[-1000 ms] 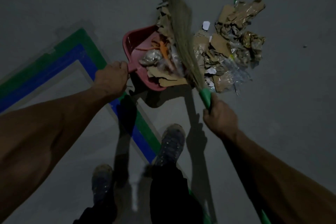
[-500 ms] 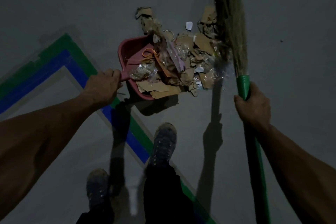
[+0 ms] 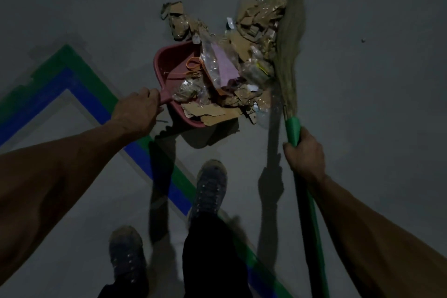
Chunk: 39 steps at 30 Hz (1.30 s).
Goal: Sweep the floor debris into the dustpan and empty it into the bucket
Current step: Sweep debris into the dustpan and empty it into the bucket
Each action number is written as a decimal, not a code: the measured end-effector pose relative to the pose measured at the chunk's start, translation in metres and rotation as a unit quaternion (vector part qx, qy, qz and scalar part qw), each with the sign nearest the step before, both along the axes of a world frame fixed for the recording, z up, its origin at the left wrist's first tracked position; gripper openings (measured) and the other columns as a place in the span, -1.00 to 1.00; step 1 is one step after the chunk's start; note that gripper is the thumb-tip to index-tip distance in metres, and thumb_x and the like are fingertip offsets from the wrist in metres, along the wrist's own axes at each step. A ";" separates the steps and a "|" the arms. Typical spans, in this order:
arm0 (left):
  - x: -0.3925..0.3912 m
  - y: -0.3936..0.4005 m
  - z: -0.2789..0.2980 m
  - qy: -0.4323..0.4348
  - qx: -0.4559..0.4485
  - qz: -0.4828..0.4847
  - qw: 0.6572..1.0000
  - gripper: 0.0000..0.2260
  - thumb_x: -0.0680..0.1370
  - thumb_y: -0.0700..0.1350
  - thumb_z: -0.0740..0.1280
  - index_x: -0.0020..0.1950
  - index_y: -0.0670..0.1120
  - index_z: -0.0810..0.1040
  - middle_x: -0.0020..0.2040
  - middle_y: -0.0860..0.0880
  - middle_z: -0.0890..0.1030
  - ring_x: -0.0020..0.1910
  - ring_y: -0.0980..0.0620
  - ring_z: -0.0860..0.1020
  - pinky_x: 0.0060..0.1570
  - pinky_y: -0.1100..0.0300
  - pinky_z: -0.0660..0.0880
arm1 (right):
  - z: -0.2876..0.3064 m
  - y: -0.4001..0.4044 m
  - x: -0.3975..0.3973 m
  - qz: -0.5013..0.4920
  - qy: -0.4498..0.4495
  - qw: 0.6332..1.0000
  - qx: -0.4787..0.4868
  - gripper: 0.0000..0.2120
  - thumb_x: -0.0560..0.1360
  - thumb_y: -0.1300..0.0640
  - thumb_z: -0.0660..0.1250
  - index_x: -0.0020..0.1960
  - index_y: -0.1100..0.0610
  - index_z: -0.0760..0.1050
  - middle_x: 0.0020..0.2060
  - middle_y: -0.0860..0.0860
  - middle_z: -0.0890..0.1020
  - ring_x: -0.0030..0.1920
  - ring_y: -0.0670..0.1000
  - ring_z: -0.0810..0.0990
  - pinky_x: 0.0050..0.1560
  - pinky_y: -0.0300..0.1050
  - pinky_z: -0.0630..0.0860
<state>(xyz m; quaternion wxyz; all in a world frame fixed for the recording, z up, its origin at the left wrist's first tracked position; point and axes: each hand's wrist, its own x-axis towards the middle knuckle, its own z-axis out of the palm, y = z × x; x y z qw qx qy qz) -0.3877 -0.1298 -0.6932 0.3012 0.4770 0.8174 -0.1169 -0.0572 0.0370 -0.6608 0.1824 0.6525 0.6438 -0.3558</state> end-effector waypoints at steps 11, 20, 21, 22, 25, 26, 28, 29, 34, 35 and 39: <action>0.009 -0.021 0.014 0.008 -0.019 0.087 0.996 -0.77 0.64 -0.03 0.17 0.10 -0.20 0.35 0.02 -0.25 0.46 -0.20 -0.11 0.37 -0.27 0.00 0.34 | 0.040 0.029 -0.004 0.058 0.037 0.994 0.089 -0.58 0.52 0.12 0.33 0.35 0.11 0.39 -0.04 0.11 0.57 -0.13 0.09 0.51 -0.14 -0.12 0.39; 0.012 -0.016 0.012 0.004 -0.014 0.106 0.994 -0.72 0.65 -0.05 0.18 0.17 -0.27 0.36 0.08 -0.33 0.46 -0.06 -0.31 0.49 -0.21 -0.04 0.34 | 0.011 0.033 -0.052 0.160 -0.018 0.987 0.023 -0.67 0.47 0.15 0.30 0.22 0.13 0.41 -0.12 0.08 0.52 -0.18 0.12 0.49 -0.23 -0.08 0.40; 0.012 -0.012 0.011 0.008 -0.014 0.099 0.995 -0.73 0.65 -0.06 0.19 0.17 -0.27 0.36 0.08 -0.33 0.46 -0.07 -0.30 0.49 -0.22 -0.03 0.33 | 0.009 0.024 -0.050 0.173 -0.022 0.984 0.023 -0.67 0.47 0.16 0.30 0.22 0.12 0.40 -0.14 0.07 0.50 -0.21 0.11 0.46 -0.26 -0.12 0.35; 0.011 -0.010 0.010 0.010 -0.015 0.093 0.996 -0.73 0.64 -0.06 0.19 0.17 -0.27 0.36 0.07 -0.32 0.46 -0.07 -0.29 0.49 -0.22 -0.02 0.33 | 0.008 0.015 -0.047 0.181 -0.022 0.983 0.021 -0.67 0.46 0.17 0.30 0.22 0.12 0.38 -0.16 0.06 0.49 -0.23 0.10 0.45 -0.29 -0.14 0.33; 0.009 -0.007 0.008 0.009 -0.013 0.083 0.996 -0.74 0.64 -0.06 0.20 0.16 -0.25 0.35 0.06 -0.30 0.46 -0.13 -0.22 0.46 -0.24 -0.01 0.33 | 0.004 -0.012 -0.042 0.198 -0.017 0.980 0.014 -0.63 0.46 0.14 0.29 0.25 0.13 0.36 -0.16 0.08 0.48 -0.22 0.14 0.46 -0.25 -0.11 0.31; 0.009 -0.008 0.008 0.014 -0.014 0.085 0.996 -0.75 0.64 -0.05 0.20 0.16 -0.24 0.36 0.05 -0.29 0.46 -0.16 -0.17 0.42 -0.25 0.00 0.32 | 0.004 -0.020 -0.041 0.205 -0.014 0.979 0.013 -0.59 0.47 0.13 0.29 0.29 0.13 0.35 -0.15 0.09 0.50 -0.22 0.14 0.45 -0.24 -0.10 0.32; 0.009 -0.008 0.007 0.025 -0.019 0.088 0.996 -0.74 0.64 -0.03 0.21 0.17 -0.21 0.35 0.05 -0.26 0.46 -0.19 -0.11 0.37 -0.26 0.02 0.31 | 0.004 -0.033 -0.041 0.214 -0.005 0.977 0.009 -0.54 0.48 0.12 0.29 0.35 0.12 0.32 -0.10 0.12 0.53 -0.21 0.11 0.44 -0.23 -0.09 0.33; 0.009 -0.009 0.006 0.027 -0.026 0.090 0.995 -0.73 0.63 -0.02 0.22 0.18 -0.20 0.35 0.05 -0.24 0.45 -0.18 -0.11 0.37 -0.26 0.02 0.32 | 0.004 -0.038 -0.042 0.219 -0.001 0.976 0.005 -0.53 0.48 0.11 0.29 0.37 0.11 0.30 -0.07 0.13 0.55 -0.21 0.10 0.42 -0.22 -0.08 0.33; 0.012 -0.017 0.002 0.027 -0.035 0.096 0.994 -0.75 0.62 -0.04 0.24 0.18 -0.17 0.34 0.05 -0.22 0.45 -0.19 -0.09 0.38 -0.27 0.03 0.33 | 0.010 -0.054 -0.041 0.258 0.006 0.966 0.002 -0.52 0.49 0.10 0.28 0.38 0.09 0.28 -0.02 0.16 0.56 -0.19 0.11 0.39 -0.20 -0.07 0.31; 0.012 -0.020 0.003 0.027 -0.032 0.101 0.994 -0.75 0.62 -0.04 0.24 0.18 -0.17 0.34 0.05 -0.22 0.45 -0.20 -0.08 0.38 -0.27 0.03 0.33 | 0.013 -0.052 -0.040 0.253 0.008 0.967 0.004 -0.53 0.49 0.10 0.28 0.37 0.08 0.29 -0.02 0.16 0.56 -0.19 0.11 0.40 -0.20 -0.07 0.31; 0.014 -0.033 0.006 0.027 -0.017 0.114 0.993 -0.75 0.62 -0.04 0.23 0.18 -0.17 0.33 0.05 -0.24 0.44 -0.20 -0.10 0.34 -0.29 0.02 0.29 | 0.023 -0.037 -0.038 0.228 0.008 0.973 0.032 -0.50 0.48 0.09 0.29 0.40 0.04 0.30 -0.03 0.13 0.57 -0.09 0.19 0.54 -0.20 -0.07 0.37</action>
